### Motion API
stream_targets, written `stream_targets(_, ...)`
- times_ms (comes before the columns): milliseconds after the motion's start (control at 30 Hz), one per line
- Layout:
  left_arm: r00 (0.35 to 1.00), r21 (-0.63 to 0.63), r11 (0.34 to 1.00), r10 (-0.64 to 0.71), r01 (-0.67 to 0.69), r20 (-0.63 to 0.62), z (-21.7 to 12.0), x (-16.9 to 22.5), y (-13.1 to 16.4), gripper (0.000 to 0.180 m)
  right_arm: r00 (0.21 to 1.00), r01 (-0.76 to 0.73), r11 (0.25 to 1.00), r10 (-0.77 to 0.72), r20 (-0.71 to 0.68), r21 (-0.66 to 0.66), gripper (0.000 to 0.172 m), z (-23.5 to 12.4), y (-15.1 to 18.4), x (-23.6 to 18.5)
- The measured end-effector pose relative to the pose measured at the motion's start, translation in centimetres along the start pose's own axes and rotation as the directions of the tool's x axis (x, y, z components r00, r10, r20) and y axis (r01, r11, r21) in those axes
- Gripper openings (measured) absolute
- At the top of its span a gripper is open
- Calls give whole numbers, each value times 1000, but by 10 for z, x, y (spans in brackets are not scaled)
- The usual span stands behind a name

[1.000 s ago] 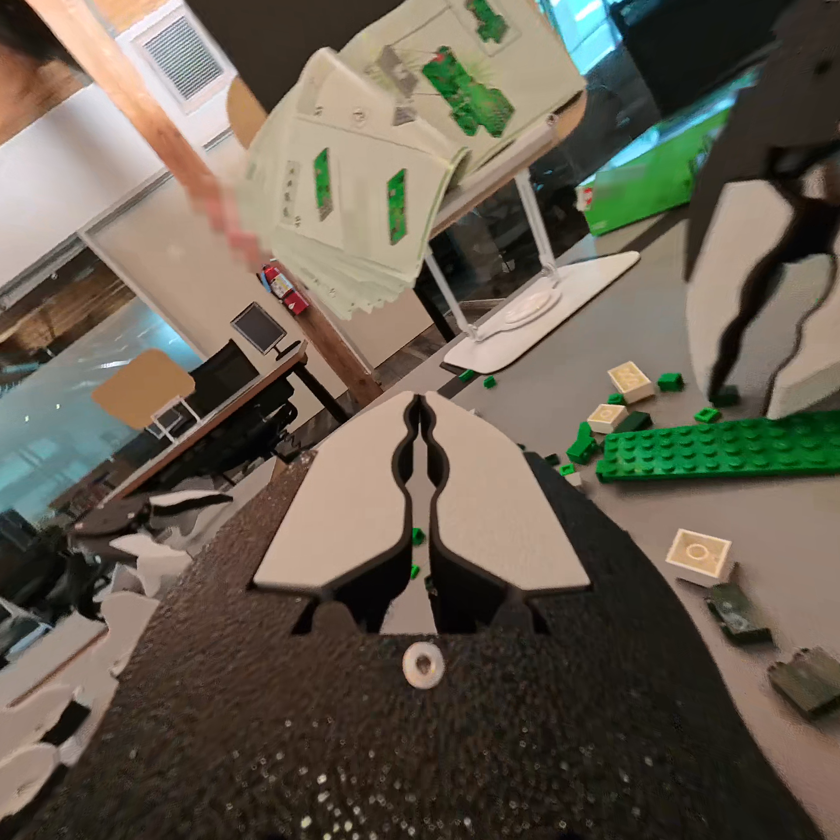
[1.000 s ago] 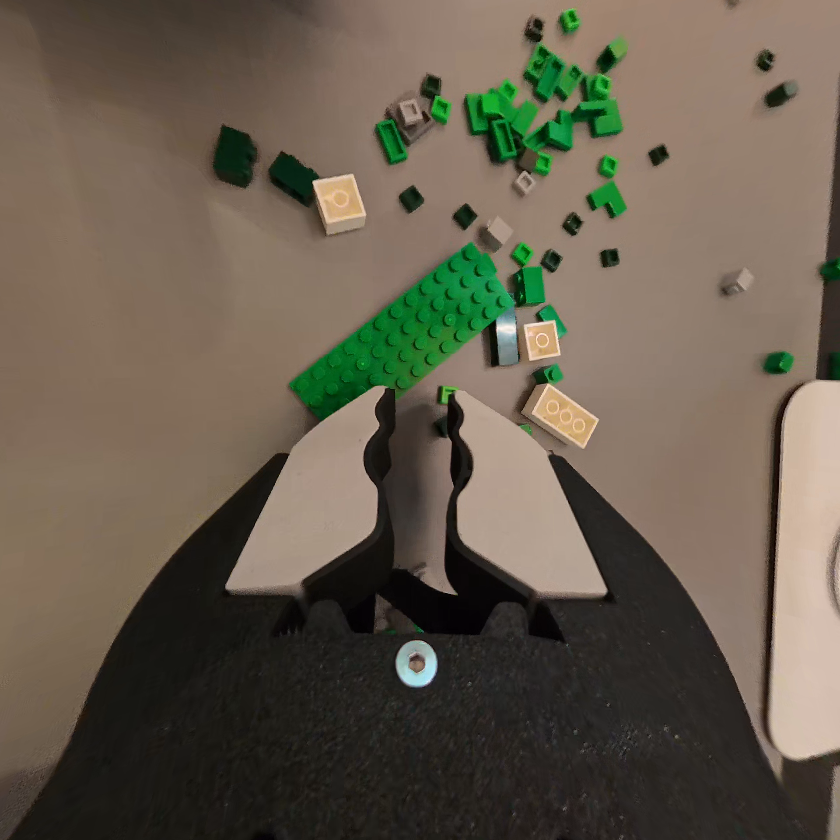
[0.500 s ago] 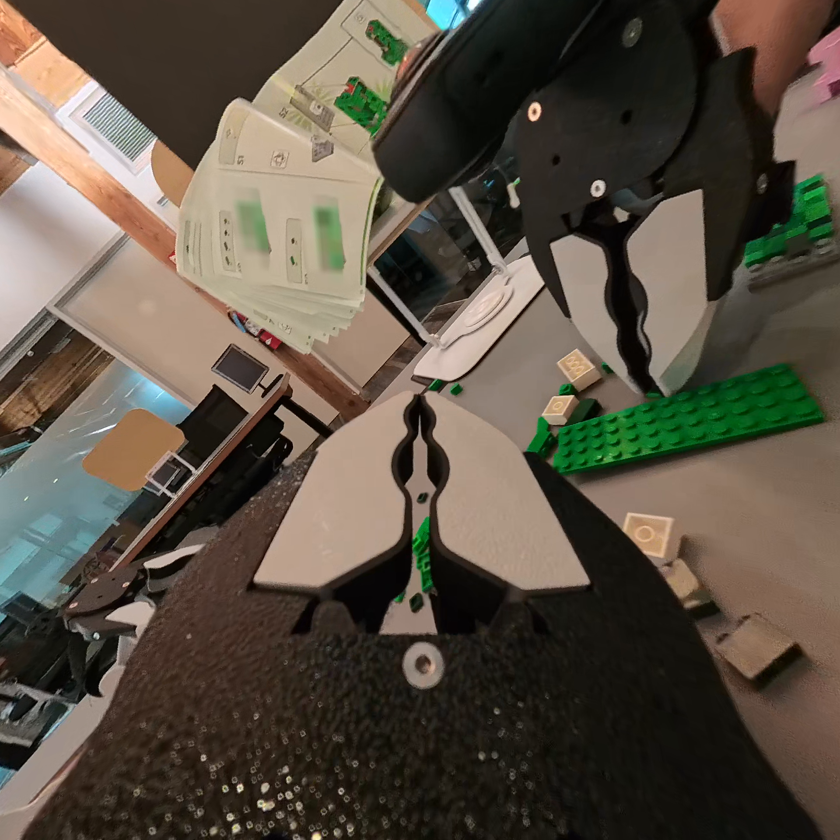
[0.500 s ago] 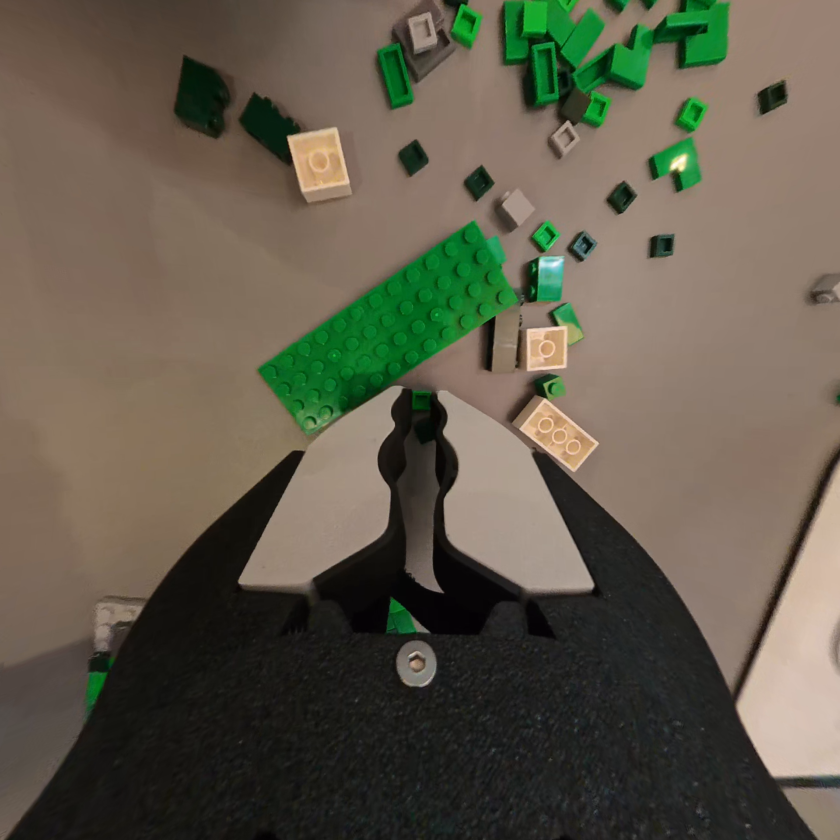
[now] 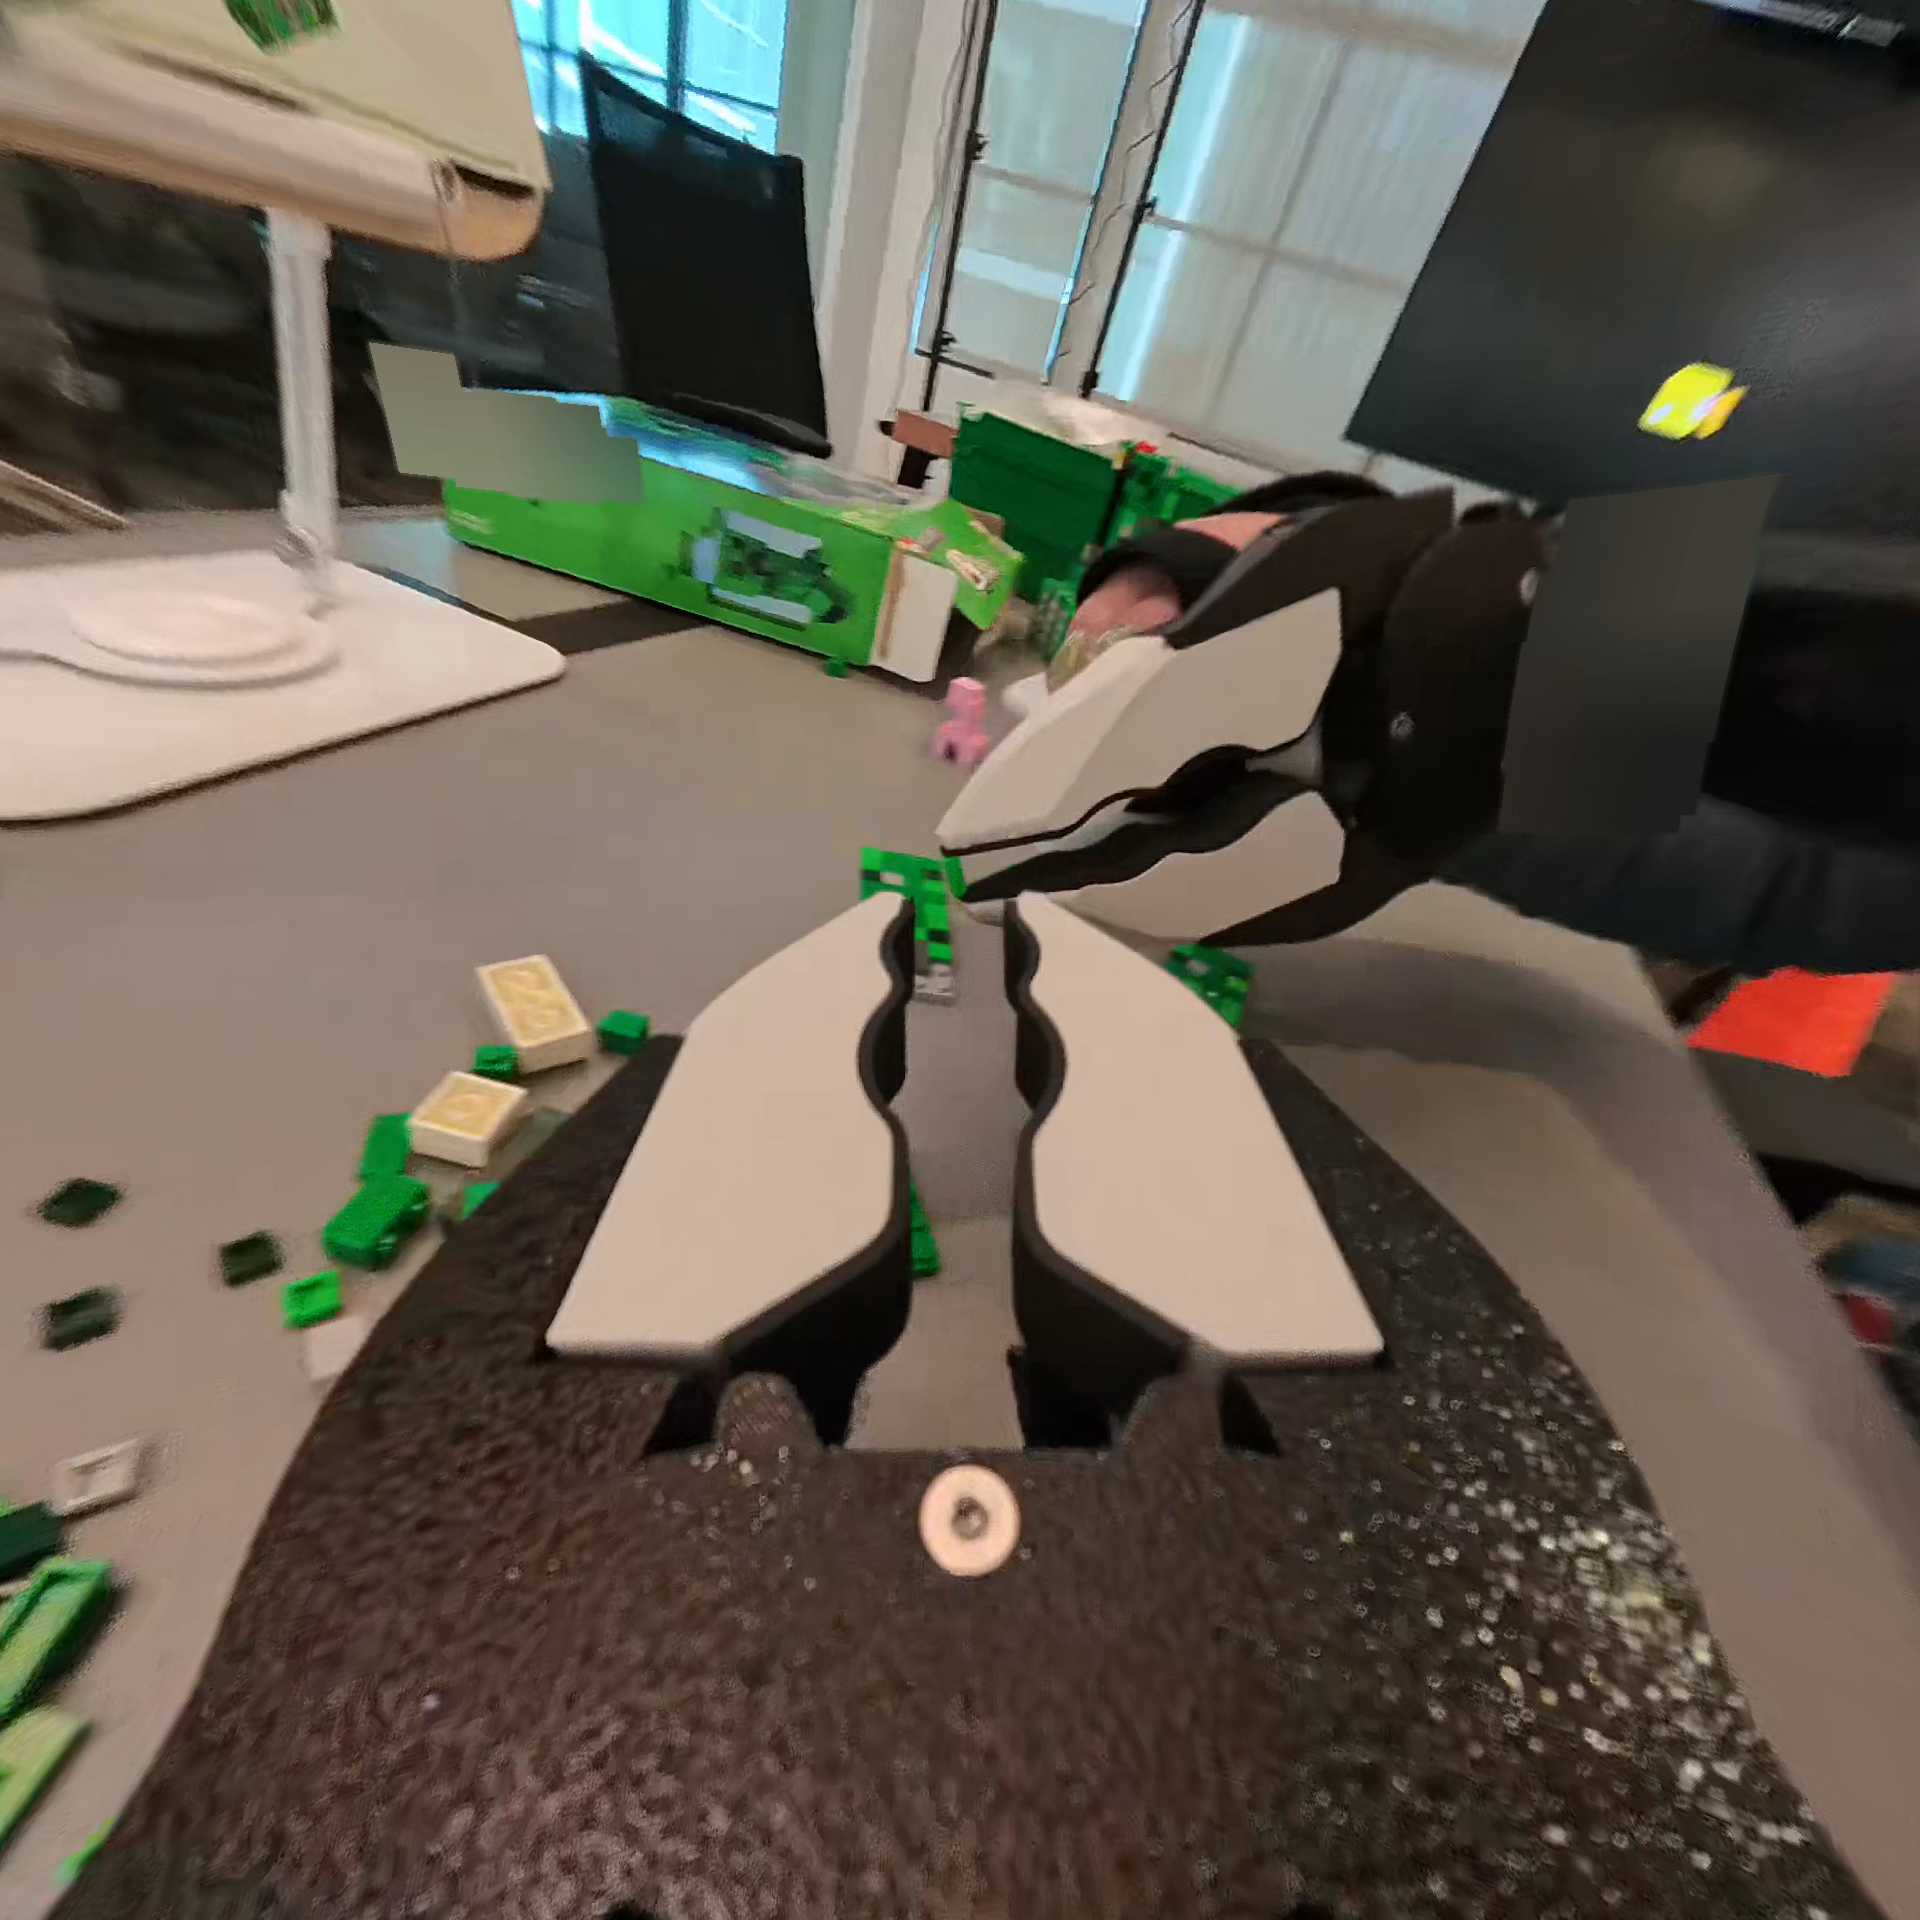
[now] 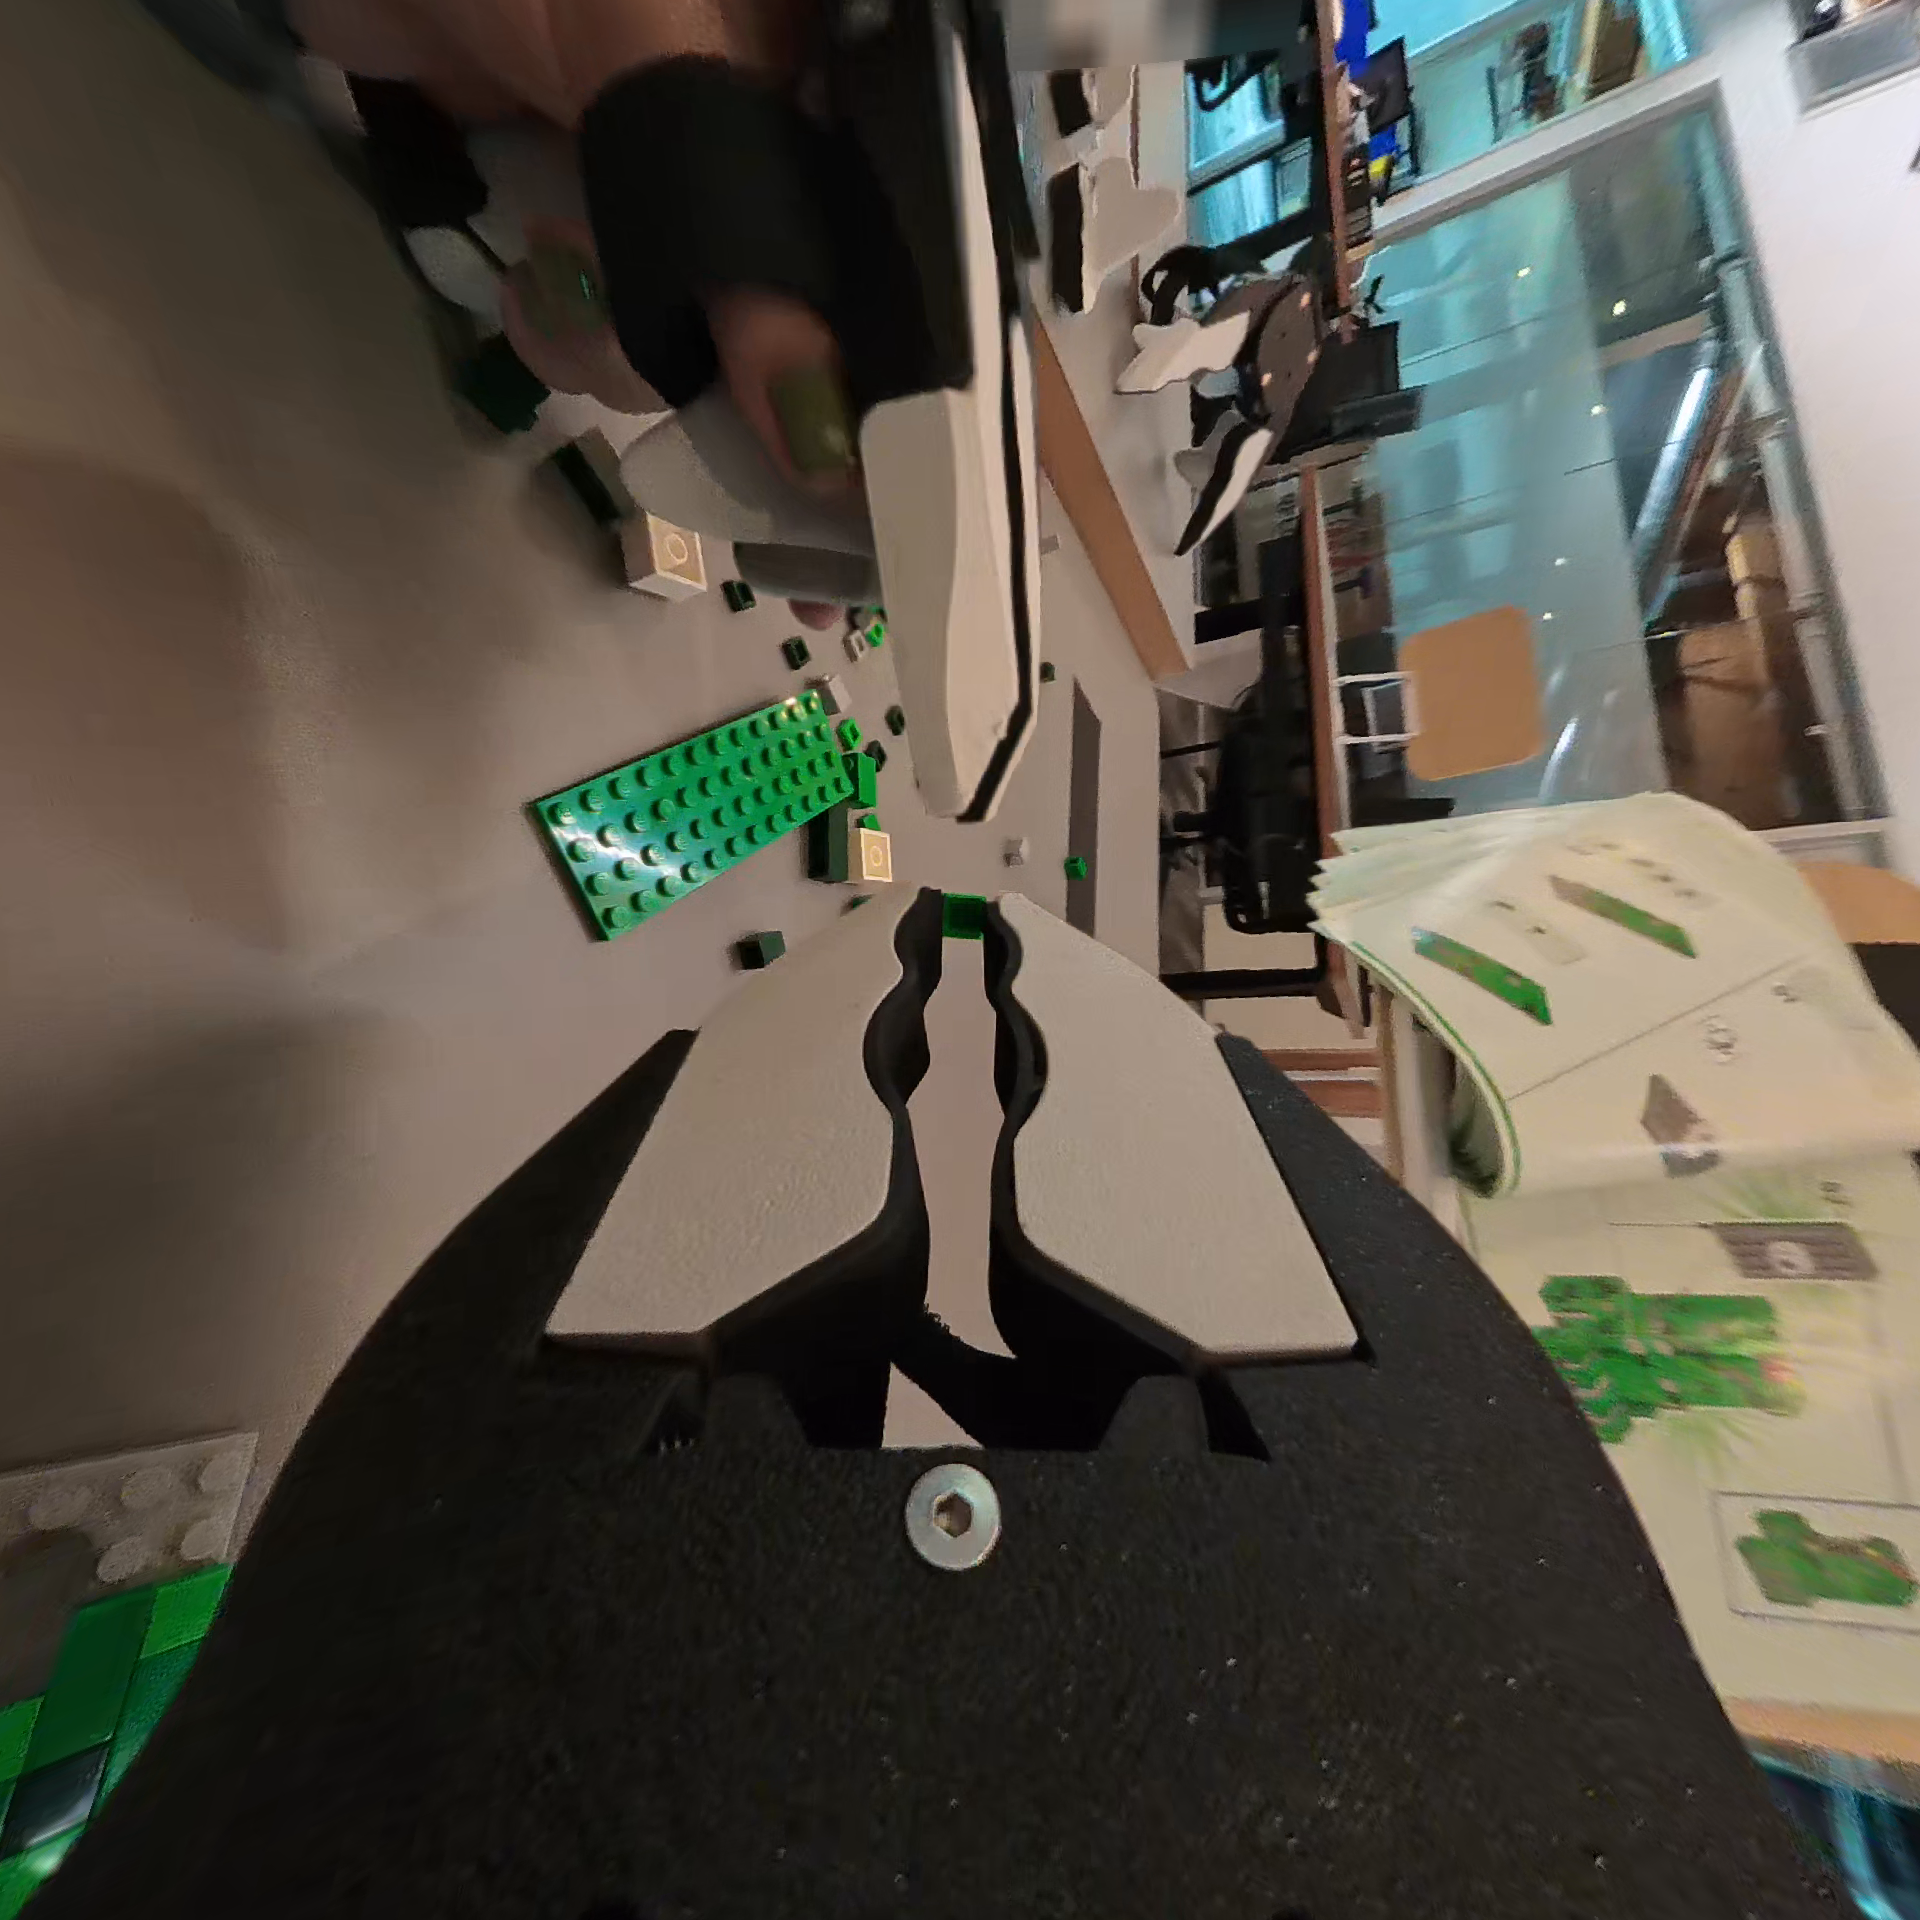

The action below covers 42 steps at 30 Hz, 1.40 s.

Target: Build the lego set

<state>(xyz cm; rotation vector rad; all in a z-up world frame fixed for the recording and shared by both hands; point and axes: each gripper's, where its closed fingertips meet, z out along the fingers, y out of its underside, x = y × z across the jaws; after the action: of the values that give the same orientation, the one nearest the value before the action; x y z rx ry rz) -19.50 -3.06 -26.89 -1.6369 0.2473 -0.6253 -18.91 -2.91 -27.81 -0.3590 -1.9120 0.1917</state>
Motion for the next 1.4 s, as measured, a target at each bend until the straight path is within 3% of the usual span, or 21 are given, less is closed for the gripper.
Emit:
stream_targets(100,995,-10,998,-68,68,-69,3,8,2,17,999,37,999,-37,-24,5,7,-2,-7,-2)
stream_targets(533,988,-47,994,-102,97,-119,4,12,5,12,976,186,983,-184,-118,4,7,-7,-17,-10)
stream_targets(667,985,-69,994,-94,85,-142,4,16,7,3,965,233,972,-232,-121,-9,7,-6,-20,-13)
stream_targets(800,992,-59,998,24,-31,-122,1,19,4,2,965,203,979,-194,-175,32,10,-13,-29,-10)
stream_targets(900,961,-63,961,266,-270,-70,0,25,3,2,982,18,996,-2,-188,83,14,-34,-19,2)
stream_targets(967,867,-104,860,495,-499,-61,3,37,8,2,965,-199,974,215,-152,113,14,-51,-1,8)
stream_targets(1033,712,-142,701,700,-698,-44,10,50,13,2,893,-449,883,450,21,137,11,-67,9,-4)
stream_targets(1067,614,-162,603,789,-781,-24,14,56,15,2,820,-570,811,552,152,134,11,-75,7,-15)
stream_targets(1133,354,-192,352,935,-916,26,22,71,14,2,641,-743,664,669,377,86,17,-92,-2,-34)
stream_targets(1200,97,-214,103,995,-972,36,30,87,18,2,536,-801,597,690,486,36,19,-103,-9,-47)
stream_targets(1233,17,-207,25,999,-978,38,34,95,21,2,516,-807,590,684,515,25,19,-108,-12,-52)
stream_targets(1300,-50,-174,-43,998,-984,35,40,109,26,2,482,-818,576,673,561,12,21,-113,-18,-58)
stream_targets(1400,-51,-117,-47,998,-992,35,43,123,26,2,458,-822,569,639,618,21,20,-118,-26,-65)
